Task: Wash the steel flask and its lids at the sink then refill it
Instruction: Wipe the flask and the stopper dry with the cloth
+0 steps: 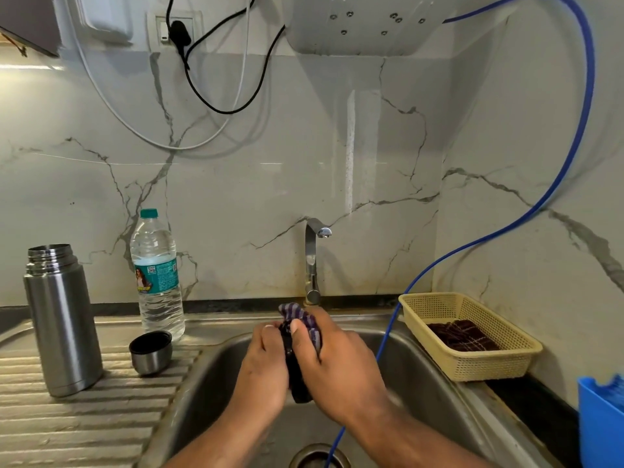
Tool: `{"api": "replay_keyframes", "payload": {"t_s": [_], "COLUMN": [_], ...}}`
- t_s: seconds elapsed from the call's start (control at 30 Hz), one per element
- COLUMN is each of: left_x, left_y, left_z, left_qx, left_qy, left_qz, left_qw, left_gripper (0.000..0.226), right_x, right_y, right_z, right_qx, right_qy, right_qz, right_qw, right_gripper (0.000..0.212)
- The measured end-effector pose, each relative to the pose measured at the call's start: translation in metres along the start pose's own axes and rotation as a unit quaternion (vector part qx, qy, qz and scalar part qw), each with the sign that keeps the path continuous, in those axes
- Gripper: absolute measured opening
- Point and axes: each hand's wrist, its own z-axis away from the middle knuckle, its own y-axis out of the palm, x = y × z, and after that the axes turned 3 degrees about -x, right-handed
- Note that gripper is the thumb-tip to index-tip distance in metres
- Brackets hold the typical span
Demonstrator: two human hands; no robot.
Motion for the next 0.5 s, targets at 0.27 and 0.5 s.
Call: {"api": "replay_keyframes", "payload": {"t_s": [0.27, 0.5], "left_x": [-0.008, -0.009], "left_y": [-0.025, -0.035], "left_z": [-0.02, -0.02], "left_qx": [-0.007, 0.031], "left_qy": [-0.067, -0.093], "left_qz": [0.042, 0.082], "left_qw": [0.997, 0.992], "left_gripper": [0.037, 0.043], "right_x": [0.001, 0.0], "right_y": [-0.016, -0.029], "right_z": [0.002, -0.012], "right_qx": [0.144, -0.098], "right_qy": [-0.103, -0.066], "right_qz": [-0.185, -0.2], "right_qw": [0.967, 0.973], "right_gripper": [0.071, 0.027]}}
